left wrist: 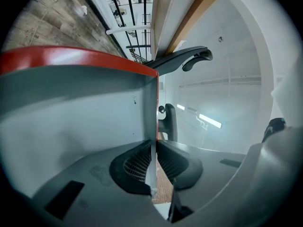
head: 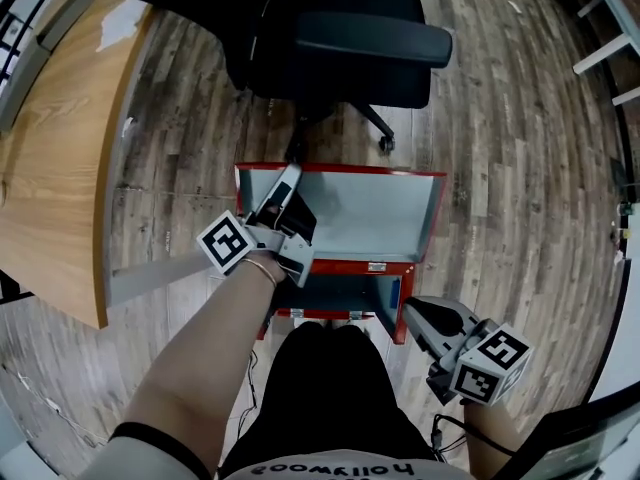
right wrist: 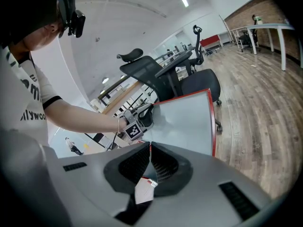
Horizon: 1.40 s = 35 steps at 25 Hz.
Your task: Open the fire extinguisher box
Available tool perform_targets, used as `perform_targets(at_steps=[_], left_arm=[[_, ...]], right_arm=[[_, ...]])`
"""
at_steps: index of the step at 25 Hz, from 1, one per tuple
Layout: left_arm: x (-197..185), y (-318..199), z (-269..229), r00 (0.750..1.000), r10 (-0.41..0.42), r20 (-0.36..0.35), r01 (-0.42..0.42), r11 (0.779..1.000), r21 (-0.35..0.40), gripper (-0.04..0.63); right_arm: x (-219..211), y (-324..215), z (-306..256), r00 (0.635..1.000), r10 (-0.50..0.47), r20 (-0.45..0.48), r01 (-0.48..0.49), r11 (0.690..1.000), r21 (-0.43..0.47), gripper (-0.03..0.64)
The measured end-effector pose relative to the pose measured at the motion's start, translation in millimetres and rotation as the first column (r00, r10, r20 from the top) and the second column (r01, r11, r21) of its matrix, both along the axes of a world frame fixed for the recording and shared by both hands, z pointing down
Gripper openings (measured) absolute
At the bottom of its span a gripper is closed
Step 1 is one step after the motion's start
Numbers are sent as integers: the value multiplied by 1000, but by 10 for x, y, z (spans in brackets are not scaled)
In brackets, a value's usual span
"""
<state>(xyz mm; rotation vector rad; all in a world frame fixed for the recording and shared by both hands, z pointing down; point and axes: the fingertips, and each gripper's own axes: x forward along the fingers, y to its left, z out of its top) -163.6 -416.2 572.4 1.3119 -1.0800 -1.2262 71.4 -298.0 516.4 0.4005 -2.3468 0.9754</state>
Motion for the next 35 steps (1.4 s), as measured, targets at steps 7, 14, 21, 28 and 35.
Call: perform_targets(at_steps=[7,14,21,28,35], left_arm=[[-2,-2,-25,999,6,34,-5,1000,-8,37],[6,197,-127,1000,-5,-6,6,997,81,37],[24,505,-104,1000,-26,-1,26,998,52,37],[255,715,-165,992,47,116,-49,999,17,35],[446,858,-805,965,104,240,-129,988,90,6]], right_arm=[[41,-70,-76,1000,15,2,-15,1000,20,12],[83,-83,-177,1000,17,9,-17,998,62,12],[150,-30,-247,1000,6,17,-7,998,64,12],[146,21,-372,999,-10,39,6,994,107,12],[85,137,-615,996,-50,73,41,990,132,12]])
